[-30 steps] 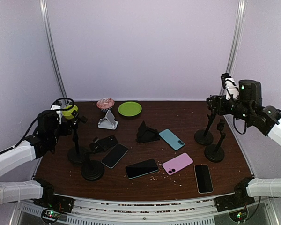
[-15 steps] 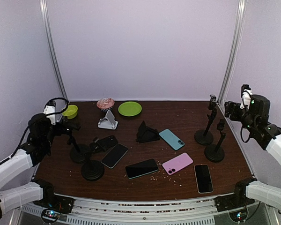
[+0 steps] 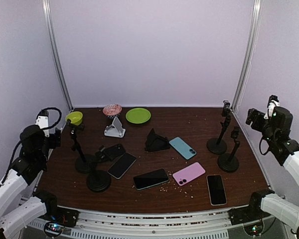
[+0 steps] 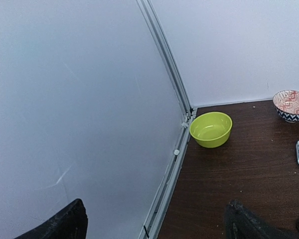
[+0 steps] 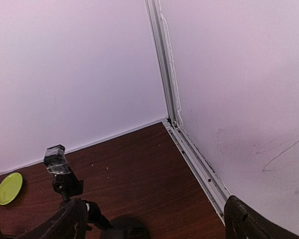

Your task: Remove the phone from the phone stand

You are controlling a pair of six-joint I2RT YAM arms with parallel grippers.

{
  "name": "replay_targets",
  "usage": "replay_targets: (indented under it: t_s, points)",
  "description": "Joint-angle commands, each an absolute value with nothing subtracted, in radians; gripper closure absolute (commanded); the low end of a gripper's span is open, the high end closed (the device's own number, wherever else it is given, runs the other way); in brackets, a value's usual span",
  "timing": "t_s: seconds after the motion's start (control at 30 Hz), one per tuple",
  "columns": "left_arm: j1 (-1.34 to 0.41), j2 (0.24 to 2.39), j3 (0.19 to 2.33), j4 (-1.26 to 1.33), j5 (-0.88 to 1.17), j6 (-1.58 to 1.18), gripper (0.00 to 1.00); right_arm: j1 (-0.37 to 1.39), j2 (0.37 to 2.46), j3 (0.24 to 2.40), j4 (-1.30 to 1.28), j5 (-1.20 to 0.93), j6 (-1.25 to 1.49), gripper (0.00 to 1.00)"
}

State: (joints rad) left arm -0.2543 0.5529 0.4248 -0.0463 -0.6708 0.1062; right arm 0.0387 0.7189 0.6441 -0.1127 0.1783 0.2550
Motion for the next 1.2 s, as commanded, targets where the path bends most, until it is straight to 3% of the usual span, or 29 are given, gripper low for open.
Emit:
replay_targets:
  t_s: [0.0, 0.13, 0.3, 0.47, 0.73, 1.17]
  points:
    - [-0.252, 0.53, 0.547, -0.203, -0.711, 0.078, 0.02, 0.034, 0.71, 0.758, -0.234, 0.076, 0.328, 0.04]
    - [-0.252, 0.509, 0.674, -0.401, -0.659, 0.022, 0.02, 0.034, 0.736, 0.885, -0.386, -0.071, 0.395, 0.01]
    - [-0.251, 0.492, 0.853, -0.659, -0.426, -0.001, 0.02, 0.033, 0.796, 1.049, -0.547, -0.485, 0.406, 0.0]
    - [-0.251, 0.503, 0.99, -0.805, -0.287, -0.114, 0.02, 0.034, 0.764, 1.077, -0.579, -0.636, 0.417, 0.0]
    - [-0.252, 0.586, 1.109, -0.953, -0.177, -0.239, 0.02, 0.034, 0.725, 1.066, -0.583, -0.672, 0.409, 0.0]
    - [-0.252, 0.565, 1.082, -0.956, -0.129, -0.224, 0.02, 0.034, 0.729, 1.043, -0.584, -0.639, 0.411, 0.01]
